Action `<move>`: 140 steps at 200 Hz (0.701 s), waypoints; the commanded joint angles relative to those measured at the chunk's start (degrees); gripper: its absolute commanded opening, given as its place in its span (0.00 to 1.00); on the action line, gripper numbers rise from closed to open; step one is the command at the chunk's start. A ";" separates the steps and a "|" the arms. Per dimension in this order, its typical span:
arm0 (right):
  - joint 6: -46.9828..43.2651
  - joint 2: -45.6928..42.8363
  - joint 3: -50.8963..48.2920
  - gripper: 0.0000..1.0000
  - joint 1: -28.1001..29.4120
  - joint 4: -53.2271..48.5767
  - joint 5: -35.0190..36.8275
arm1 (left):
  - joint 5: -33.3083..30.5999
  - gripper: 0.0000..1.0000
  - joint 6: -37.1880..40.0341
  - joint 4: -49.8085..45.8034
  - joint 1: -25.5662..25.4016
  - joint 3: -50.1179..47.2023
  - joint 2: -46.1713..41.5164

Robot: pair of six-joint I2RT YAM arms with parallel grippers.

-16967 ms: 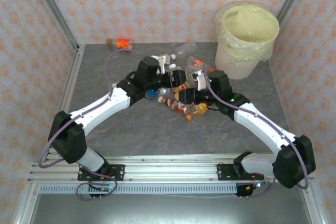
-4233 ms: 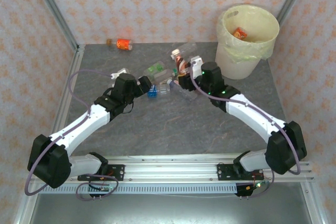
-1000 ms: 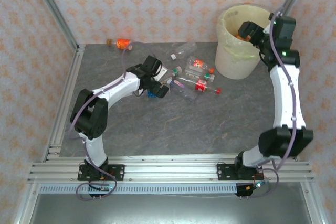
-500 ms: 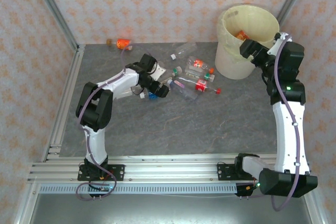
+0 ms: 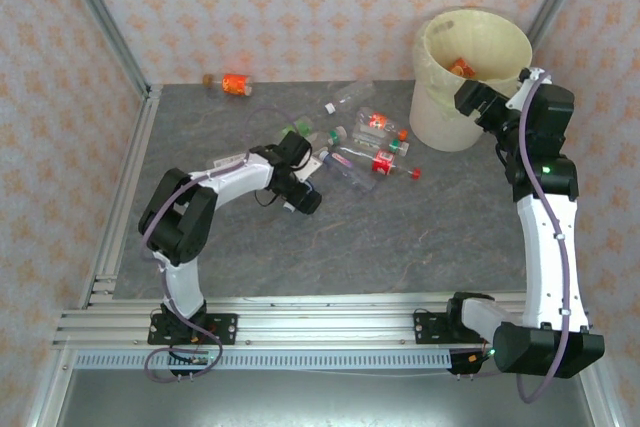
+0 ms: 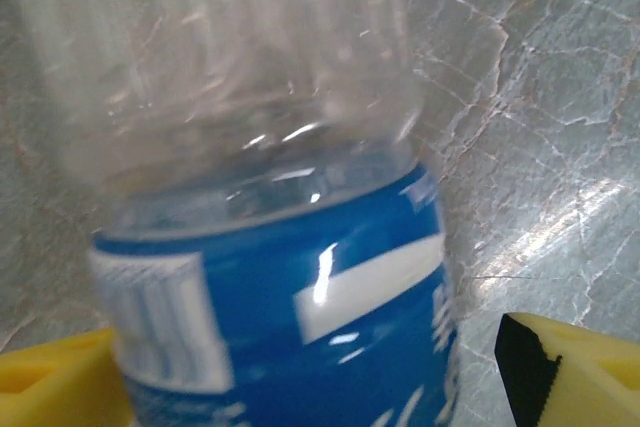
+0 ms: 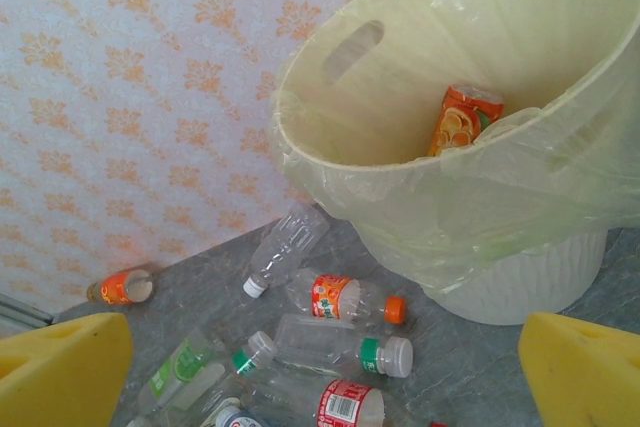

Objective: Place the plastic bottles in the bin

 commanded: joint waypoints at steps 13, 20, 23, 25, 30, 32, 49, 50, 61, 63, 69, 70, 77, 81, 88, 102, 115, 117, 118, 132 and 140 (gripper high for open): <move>1.38 -0.87 -1.42 0.99 -0.01 2.25 1.29 | -11.64 0.89 -7.06 7.27 -1.81 -2.34 -1.27; 1.54 -0.90 -1.52 0.99 -0.01 2.39 1.27 | -13.22 0.89 -8.49 7.66 -2.27 -1.79 -0.53; 1.55 -0.87 -1.50 0.99 -0.04 2.43 1.25 | -13.62 0.89 -9.06 7.61 -2.47 -1.42 -0.18; 1.66 -0.87 -1.53 0.99 -0.02 2.44 1.26 | -13.82 0.89 -9.33 7.55 -2.66 -1.26 0.13; 1.77 -0.86 -1.69 0.99 0.00 2.44 1.22 | -14.08 0.88 -10.25 7.35 -2.92 -0.54 0.92; 1.76 -0.86 -1.64 0.99 -0.01 2.50 1.14 | -14.09 0.88 -10.51 7.29 -3.04 -0.25 1.19; 1.72 -0.90 -1.82 0.99 0.01 2.37 1.20 | -13.63 0.87 -11.30 6.77 -4.19 1.64 4.36; 1.68 -0.93 -1.81 0.99 -0.02 2.36 1.20 | -13.64 0.87 -11.37 6.78 -4.23 1.73 4.57; 1.33 -1.01 -1.76 0.99 -0.03 2.03 1.21 | -13.47 0.86 -11.74 7.05 -4.94 2.38 5.79; 1.23 -0.97 -1.82 0.99 -0.04 1.94 1.19 | -13.48 0.86 -11.72 7.01 -4.97 2.53 5.93; 0.98 -1.02 -1.77 0.99 0.03 1.62 1.05 | -13.40 0.84 -12.01 6.91 -5.06 2.96 6.41; 0.96 -0.99 -1.74 0.99 0.04 1.59 0.95 | -13.35 0.84 -12.08 6.89 -5.06 3.05 6.51; 0.49 -0.98 -1.75 0.99 -0.03 1.29 0.41 | -13.47 0.81 -12.39 6.56 -5.07 3.44 7.08; 0.26 -0.95 -1.80 0.99 0.04 1.17 0.04 | -13.53 0.80 -12.45 6.40 -5.07 3.63 7.28; -0.02 -1.14 -1.97 0.99 -0.01 1.12 -0.71 | -13.57 0.78 -12.33 6.30 -5.02 3.75 7.49; -0.48 -1.59 -2.58 0.99 0.04 1.28 -2.58 | -13.42 0.73 -11.57 6.14 -5.07 3.45 7.03; -0.93 -1.83 -3.00 0.99 0.04 1.39 -4.95 | -13.22 0.67 -10.81 6.09 -5.07 2.76 6.10; -1.00 -1.85 -3.03 0.99 0.02 1.28 -5.34 | -13.22 0.67 -10.71 6.02 -5.11 2.64 5.98; -1.00 -1.84 -2.99 0.99 0.03 1.20 -5.54 | -13.17 0.66 -10.68 6.06 -5.09 2.58 5.86; -1.22 -1.78 -3.04 0.99 0.04 0.85 -7.44 | -12.76 0.62 -10.32 6.28 -5.09 1.71 4.53; -1.19 -1.74 -3.29 0.99 0.04 1.01 -8.24 | -12.22 0.60 -10.30 6.77 -5.07 1.06 3.75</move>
